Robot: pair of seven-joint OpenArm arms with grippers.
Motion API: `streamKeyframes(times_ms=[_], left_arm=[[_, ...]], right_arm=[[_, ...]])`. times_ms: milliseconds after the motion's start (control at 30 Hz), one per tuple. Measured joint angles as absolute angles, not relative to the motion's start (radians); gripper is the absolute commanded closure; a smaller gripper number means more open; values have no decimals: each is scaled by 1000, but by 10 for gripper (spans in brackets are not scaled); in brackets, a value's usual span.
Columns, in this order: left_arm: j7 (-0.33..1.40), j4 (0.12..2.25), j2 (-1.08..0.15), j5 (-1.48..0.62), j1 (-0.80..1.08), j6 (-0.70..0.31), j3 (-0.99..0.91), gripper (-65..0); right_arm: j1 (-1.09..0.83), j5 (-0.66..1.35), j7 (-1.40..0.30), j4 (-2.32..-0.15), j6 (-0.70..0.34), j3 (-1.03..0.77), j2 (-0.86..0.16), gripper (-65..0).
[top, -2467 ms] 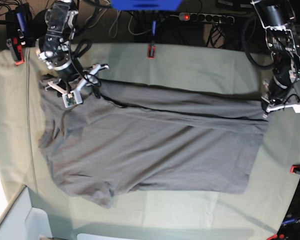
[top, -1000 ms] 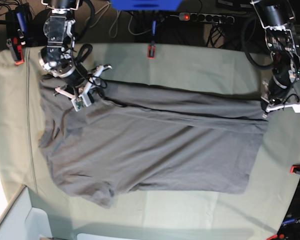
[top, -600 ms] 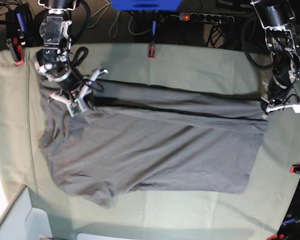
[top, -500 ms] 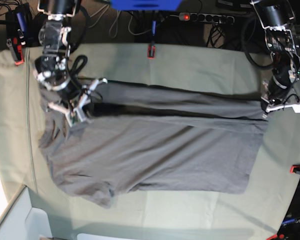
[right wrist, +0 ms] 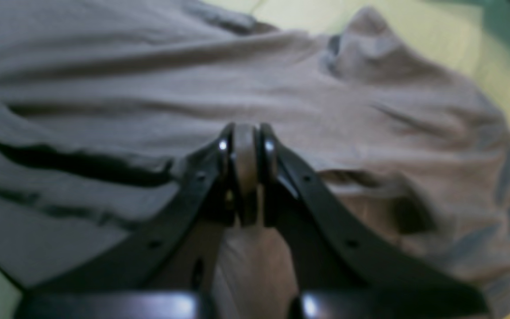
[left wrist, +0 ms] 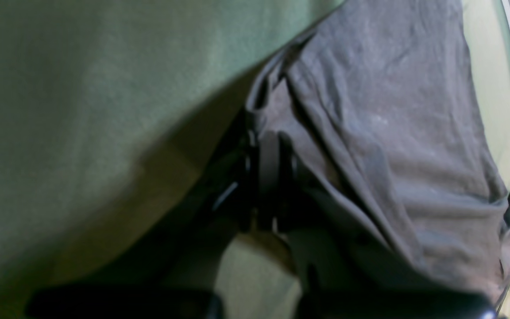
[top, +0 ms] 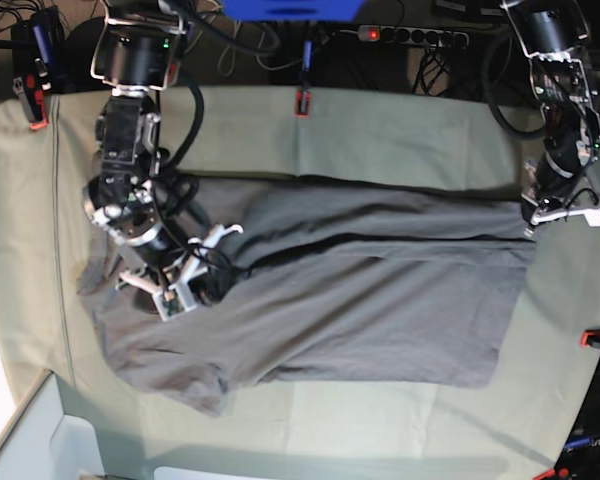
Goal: Layout the t-shirt on the table in an organized manner, then fold the t-shirt properly
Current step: 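Pull the grasped fabric with the right gripper toward the t-shirt corner, then pull the t-shirt edge apart with both grippers to stretch it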
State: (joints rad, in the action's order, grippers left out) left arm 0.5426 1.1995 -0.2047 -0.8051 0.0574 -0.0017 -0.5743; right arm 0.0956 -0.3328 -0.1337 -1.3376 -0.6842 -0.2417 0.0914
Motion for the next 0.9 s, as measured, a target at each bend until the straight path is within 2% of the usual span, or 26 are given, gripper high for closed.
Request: streamKeyframes(times_ms=[167, 267, 500, 900], left_arm=[[543, 1200, -205, -805, 58, -1, -574, 0], [542, 1200, -205, -805, 58, -2, -574, 0], [543, 1200, -205, -805, 57, -1, -574, 0], [543, 1200, -202, -805, 55, -1, -574, 0]], right_arm=[[76, -335, -137, -1314, -684, -242, 83, -266], [63, -335, -138, -1329, -684, -250, 69, -328], [-35, -334, -136, -1425, -685, -384, 39, -332], [-178, -332, -128, -1404, -684, -599, 29, -335]])
